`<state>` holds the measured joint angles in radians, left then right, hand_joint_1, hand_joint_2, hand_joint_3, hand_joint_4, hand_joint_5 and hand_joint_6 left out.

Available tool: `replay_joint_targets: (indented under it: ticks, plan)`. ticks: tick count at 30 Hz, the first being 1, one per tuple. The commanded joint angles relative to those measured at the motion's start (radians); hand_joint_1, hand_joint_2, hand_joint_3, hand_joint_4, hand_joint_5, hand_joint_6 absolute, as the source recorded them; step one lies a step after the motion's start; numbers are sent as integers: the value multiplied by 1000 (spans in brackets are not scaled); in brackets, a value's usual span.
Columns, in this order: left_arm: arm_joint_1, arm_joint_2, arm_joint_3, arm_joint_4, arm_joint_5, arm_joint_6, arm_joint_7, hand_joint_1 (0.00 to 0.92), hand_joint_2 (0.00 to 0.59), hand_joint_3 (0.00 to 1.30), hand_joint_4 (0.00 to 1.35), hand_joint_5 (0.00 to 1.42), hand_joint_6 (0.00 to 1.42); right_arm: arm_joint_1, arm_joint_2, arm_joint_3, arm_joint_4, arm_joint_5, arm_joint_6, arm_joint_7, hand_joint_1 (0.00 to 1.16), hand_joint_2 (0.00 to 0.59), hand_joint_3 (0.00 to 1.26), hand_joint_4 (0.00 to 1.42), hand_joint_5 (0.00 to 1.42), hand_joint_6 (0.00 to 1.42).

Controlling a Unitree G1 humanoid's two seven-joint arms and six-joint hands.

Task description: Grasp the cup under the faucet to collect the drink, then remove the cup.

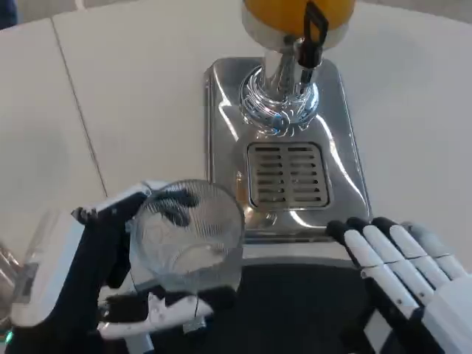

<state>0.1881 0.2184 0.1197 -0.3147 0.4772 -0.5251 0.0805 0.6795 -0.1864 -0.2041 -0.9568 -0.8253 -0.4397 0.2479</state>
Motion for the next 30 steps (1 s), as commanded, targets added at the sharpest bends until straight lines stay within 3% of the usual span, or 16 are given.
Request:
replay_joint_targets:
  ticks: [1,11,17,30]
  plan:
    - [-92,-43,-38,63,44,35,66,610,0,1143,1115,1422,1424,-9,-14,-49,-27,42,35,10,21,576,0,0,0,0]
    - [-377,-98,-180,354,202,95,249,610,0,1143,1115,1422,1424,1,-34,-93,-63,97,59,36,22,576,0,0,0,0]
    - [-556,-72,-269,563,305,94,384,613,0,1143,1115,1422,1424,-24,-43,-98,-59,92,63,47,22,576,0,0,0,0]
    - [-790,-53,-389,873,312,104,477,619,0,1143,1103,1421,1424,-41,-28,-61,-51,49,74,47,22,576,0,0,0,0]
